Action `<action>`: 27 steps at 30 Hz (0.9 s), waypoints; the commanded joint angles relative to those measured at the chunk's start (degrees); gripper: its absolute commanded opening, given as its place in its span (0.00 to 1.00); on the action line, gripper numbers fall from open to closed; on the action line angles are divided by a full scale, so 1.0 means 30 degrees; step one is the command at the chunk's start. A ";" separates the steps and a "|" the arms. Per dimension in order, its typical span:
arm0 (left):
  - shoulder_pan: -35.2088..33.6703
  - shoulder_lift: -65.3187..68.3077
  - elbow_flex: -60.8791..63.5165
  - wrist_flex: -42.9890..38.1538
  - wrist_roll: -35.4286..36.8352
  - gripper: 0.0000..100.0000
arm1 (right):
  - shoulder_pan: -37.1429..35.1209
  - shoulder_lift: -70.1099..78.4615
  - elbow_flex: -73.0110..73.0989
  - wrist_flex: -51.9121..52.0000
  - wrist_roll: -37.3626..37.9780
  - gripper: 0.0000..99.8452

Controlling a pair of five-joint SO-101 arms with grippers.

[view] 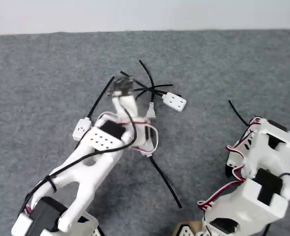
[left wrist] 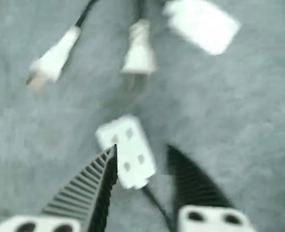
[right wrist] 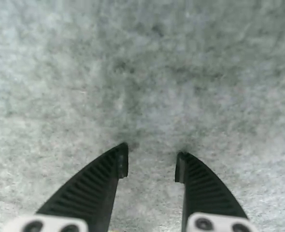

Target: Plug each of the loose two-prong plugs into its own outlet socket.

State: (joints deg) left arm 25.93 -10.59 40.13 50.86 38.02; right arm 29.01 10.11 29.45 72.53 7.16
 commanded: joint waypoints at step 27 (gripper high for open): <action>0.0352 0.5744 -0.2037 -0.1084 0.1641 0.26 | -0.0484 0.0220 -0.0469 -0.0366 0.0469 0.15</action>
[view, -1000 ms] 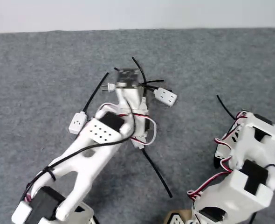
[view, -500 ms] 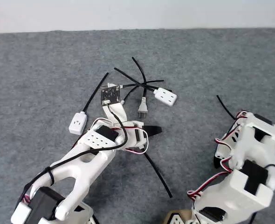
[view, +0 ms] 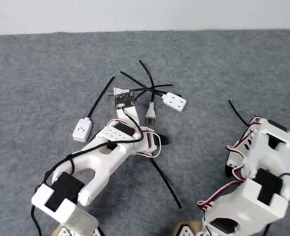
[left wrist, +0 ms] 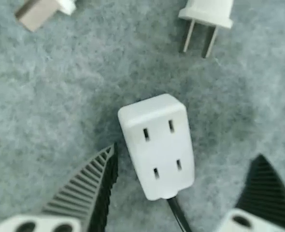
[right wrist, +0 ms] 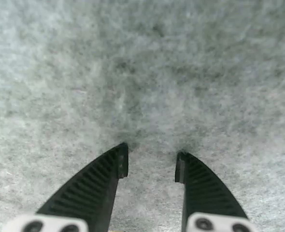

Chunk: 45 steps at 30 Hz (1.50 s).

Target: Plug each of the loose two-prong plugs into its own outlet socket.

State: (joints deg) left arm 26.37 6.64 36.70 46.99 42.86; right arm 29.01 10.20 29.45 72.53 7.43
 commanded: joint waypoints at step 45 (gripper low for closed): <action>0.0615 -1.1311 0.3062 0.4542 -0.7326 0.29 | -0.2681 -0.0952 -0.1231 0.0513 0.0674 0.05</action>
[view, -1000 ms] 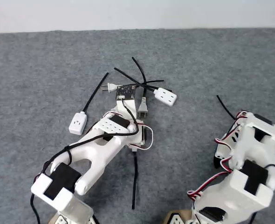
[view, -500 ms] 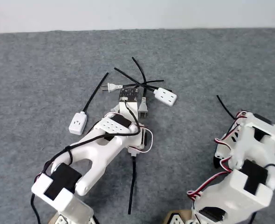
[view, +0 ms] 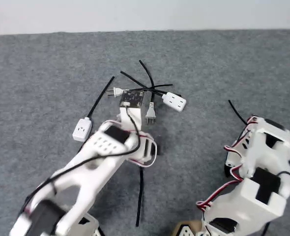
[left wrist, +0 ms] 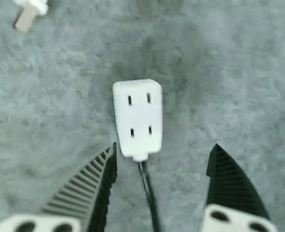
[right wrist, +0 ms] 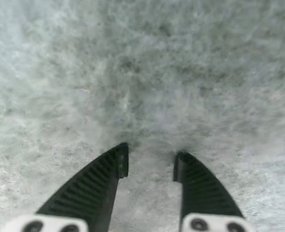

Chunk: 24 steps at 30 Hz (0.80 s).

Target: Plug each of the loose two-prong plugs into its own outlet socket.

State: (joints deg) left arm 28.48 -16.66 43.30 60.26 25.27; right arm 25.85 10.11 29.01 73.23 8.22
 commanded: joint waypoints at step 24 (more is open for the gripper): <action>-1.2396 -1.5590 1.2879 -0.5714 -0.6066 0.29 | -1.4872 0.6051 -1.7963 0.0425 -1.0315 0.13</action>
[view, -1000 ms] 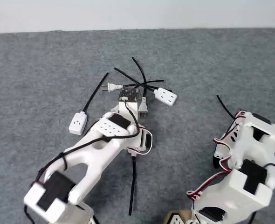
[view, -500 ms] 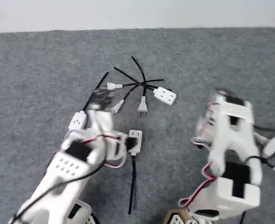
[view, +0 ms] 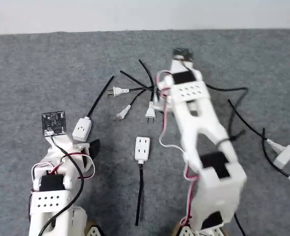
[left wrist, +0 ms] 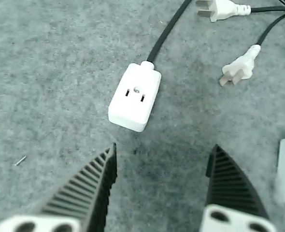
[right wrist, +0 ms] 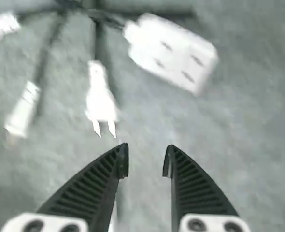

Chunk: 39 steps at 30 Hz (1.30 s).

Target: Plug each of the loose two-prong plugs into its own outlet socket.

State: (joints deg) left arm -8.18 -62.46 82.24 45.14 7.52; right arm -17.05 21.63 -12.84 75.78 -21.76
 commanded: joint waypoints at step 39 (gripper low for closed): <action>-0.0205 -0.0264 0.0718 -0.2403 -0.0176 0.29 | -0.1597 1.8799 -2.7282 0.8454 0.0615 0.13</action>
State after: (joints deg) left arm -8.44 -62.46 84.70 39.78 7.52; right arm -22.51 79.03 -91.69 100.31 -20.62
